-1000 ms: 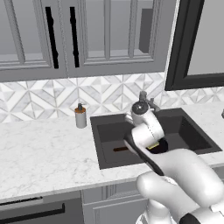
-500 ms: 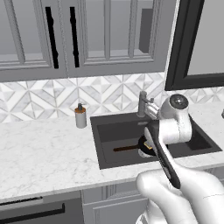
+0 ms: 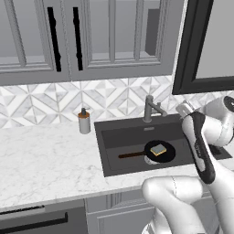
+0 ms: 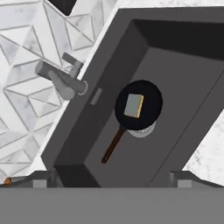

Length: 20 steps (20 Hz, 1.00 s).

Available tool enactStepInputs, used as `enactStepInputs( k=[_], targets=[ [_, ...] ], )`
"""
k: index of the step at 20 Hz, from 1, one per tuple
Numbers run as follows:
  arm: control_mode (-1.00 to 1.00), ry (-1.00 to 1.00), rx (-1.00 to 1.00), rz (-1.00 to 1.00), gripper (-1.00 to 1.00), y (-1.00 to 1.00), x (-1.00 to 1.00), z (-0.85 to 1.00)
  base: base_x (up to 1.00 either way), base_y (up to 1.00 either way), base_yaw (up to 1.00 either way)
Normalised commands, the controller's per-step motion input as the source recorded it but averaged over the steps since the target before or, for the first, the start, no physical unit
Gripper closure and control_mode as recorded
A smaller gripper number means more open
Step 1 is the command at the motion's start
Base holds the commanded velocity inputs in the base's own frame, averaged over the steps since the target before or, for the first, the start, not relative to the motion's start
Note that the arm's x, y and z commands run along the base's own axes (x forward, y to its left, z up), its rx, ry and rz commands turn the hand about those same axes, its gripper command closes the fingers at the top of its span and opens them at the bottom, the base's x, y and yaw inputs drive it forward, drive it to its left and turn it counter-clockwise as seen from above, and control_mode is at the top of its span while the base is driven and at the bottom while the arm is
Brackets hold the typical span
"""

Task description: Pick the pan and sponge and place them into the sink. Then turn on the water.

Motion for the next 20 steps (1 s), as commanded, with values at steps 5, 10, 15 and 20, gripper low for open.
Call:
enactStepInputs(
  k=[5,10,15,20],
  targets=[
    [-1.0,0.01,0.31,-0.08,-1.0,-0.82,0.01,0.01,0.0,0.0,0.0],
    [-1.0,0.1,0.5,-0.03,-1.0,-0.79,0.08,0.0,0.0,0.0,0.0],
    [-1.0,0.06,0.45,-0.06,-1.0,-0.3,0.32,0.0,0.0,0.0,0.0],
    [-1.0,0.0,0.33,-0.01,-1.0,-0.02,0.4,-0.02,0.0,0.0,0.0]
  ],
)
